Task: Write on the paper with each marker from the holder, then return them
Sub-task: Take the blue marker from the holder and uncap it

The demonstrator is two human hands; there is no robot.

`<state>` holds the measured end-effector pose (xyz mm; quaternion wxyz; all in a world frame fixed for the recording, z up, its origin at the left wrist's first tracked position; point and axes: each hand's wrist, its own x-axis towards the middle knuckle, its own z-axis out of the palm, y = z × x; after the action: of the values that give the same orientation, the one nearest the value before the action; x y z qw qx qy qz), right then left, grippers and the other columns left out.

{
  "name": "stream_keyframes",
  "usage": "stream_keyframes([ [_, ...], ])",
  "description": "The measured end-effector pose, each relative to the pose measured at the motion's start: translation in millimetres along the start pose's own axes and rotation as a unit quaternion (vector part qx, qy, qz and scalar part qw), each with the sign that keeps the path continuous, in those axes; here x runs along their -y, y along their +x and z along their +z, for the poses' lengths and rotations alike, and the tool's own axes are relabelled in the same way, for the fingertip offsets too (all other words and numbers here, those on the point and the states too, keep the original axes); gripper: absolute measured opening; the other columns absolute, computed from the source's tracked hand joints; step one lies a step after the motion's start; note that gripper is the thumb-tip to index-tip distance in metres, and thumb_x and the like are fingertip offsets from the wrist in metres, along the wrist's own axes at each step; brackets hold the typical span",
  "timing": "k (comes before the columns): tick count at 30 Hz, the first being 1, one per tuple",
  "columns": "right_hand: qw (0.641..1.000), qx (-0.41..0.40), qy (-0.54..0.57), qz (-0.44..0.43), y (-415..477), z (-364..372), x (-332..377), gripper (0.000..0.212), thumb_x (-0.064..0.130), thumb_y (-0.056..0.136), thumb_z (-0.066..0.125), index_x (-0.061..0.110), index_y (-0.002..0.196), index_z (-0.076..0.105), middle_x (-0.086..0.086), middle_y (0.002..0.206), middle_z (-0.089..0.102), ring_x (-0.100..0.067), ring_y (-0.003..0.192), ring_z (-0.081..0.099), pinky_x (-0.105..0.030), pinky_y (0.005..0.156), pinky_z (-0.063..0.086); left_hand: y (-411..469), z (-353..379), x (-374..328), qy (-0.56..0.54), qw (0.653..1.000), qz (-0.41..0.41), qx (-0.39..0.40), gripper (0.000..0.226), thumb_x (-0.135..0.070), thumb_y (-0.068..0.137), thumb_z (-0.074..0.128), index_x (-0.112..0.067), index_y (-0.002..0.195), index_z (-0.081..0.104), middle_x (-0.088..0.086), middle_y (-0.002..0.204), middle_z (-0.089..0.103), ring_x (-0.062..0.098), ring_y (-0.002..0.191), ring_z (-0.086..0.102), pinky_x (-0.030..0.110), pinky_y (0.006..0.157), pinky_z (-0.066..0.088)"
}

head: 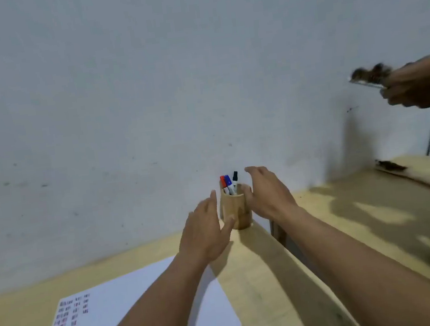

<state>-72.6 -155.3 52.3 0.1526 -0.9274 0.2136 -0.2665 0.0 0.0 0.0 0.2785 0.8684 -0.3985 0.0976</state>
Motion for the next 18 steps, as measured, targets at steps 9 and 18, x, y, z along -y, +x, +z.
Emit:
stream_keyframes([
  [9,1.0,0.023,-0.014,-0.008,41.1,37.6,-11.5,0.017,0.02,0.099,0.052,0.013,0.094,0.067,-0.006,0.096,0.062,-0.026,0.086,0.063,-0.033,0.069,0.048,34.6,62.9,4.0,-0.093,0.994,-0.06,-0.025,0.072,-0.043,0.081,0.048,-0.037,0.149,0.027,-0.008,0.134,0.058,0.02,0.111,0.061,0.045,0.088,0.055],
  [18,0.997,0.033,0.055,0.043,62.0,48.4,-16.2,0.023,0.031,0.088,0.067,0.018,0.099,0.083,-0.001,0.102,0.078,-0.022,0.09,0.068,-0.044,0.086,0.058,49.6,75.1,1.1,-0.159,0.979,-0.118,-0.056,0.055,-0.032,0.08,0.061,-0.031,0.132,0.046,-0.009,0.117,0.064,0.018,0.1,0.064,0.042,0.083,0.059],
])
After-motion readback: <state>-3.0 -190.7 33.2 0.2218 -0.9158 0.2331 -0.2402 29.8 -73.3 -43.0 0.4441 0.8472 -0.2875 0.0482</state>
